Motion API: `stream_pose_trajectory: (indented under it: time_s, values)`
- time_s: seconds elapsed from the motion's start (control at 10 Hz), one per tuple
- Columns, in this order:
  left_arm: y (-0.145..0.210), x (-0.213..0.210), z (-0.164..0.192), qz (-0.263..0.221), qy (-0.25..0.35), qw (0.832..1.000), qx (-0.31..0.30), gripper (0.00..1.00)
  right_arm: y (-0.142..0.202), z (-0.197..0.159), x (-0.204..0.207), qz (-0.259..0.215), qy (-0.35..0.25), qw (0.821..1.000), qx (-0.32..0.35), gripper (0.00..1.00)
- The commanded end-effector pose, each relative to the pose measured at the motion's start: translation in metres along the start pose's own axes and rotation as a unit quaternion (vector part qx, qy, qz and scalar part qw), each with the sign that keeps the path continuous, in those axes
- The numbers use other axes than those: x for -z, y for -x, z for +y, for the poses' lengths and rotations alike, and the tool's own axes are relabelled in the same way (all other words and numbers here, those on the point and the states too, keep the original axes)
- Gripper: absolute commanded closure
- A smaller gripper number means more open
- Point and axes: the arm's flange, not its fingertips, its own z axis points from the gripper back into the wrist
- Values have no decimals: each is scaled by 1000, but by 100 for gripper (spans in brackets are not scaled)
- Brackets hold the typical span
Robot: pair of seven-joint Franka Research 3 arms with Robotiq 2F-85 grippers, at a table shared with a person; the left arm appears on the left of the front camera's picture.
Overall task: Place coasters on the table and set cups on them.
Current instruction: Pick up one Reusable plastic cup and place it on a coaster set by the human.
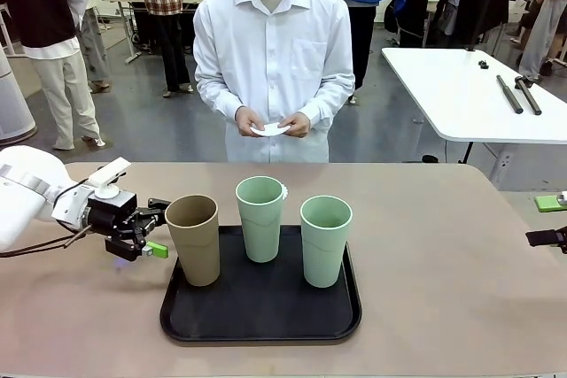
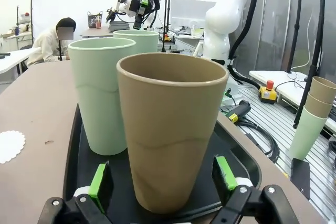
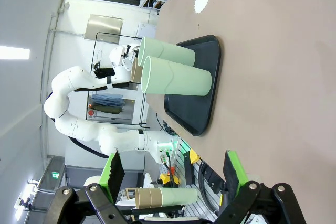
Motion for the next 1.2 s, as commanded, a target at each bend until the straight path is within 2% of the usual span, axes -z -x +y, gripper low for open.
stream_pose_trajectory:
  time_s: [0.0,1.1]
  values:
    - [6,5,6,-7,5,1000,21,0,-2,-1,0,-6,-6,1000,-3,0]
    - [18,43,15,9,42,999,8,0,-2,-1,0,-6,-6,1000,-3,0]
